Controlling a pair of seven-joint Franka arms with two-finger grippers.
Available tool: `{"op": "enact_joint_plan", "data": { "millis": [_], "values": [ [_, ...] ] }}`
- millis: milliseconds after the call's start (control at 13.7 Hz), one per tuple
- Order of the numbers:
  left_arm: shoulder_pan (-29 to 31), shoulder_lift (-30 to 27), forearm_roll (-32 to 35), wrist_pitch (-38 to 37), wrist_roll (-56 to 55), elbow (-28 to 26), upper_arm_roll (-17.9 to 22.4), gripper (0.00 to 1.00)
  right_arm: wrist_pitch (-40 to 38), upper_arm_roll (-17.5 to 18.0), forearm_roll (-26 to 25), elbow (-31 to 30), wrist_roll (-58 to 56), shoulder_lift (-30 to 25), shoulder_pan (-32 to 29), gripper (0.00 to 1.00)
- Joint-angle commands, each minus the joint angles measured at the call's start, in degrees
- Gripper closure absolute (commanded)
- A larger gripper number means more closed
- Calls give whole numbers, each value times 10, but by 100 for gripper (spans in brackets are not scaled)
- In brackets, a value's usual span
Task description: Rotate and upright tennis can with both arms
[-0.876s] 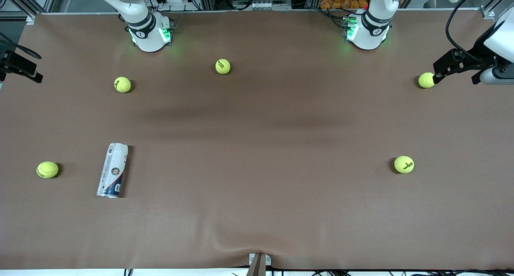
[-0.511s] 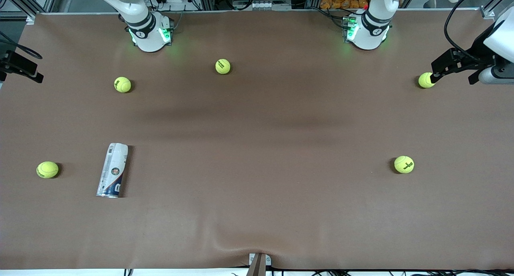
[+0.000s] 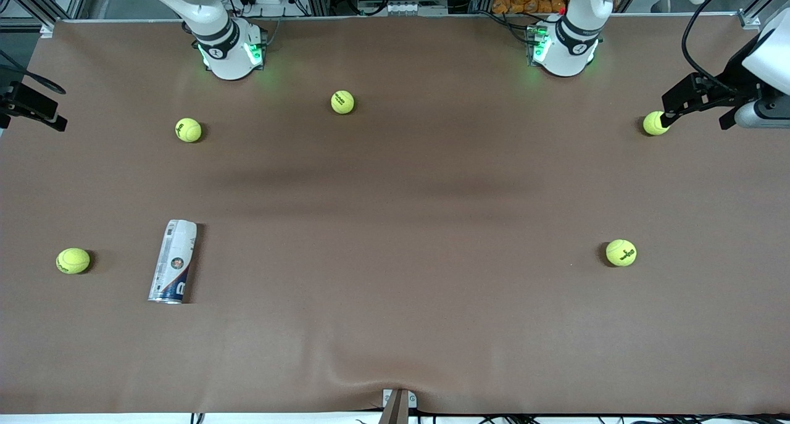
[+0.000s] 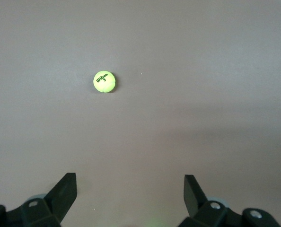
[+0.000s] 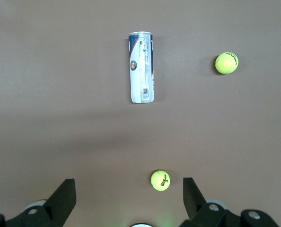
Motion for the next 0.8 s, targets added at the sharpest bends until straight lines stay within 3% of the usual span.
{"op": "enact_joint_plan", "data": {
  "millis": [0,365,730],
  "values": [
    [0,6,-4,-5,2,6,-5,0,-1,3,1,4,-4,4,-2,0],
    [2,6,-3,-17,0,6,-14,0,11,4,-1,-9,-6,31,7,0],
    [6,4,-3,-17,0,5,-14,0,66,5,0,-17,-26,111,21,0]
  ]
}}
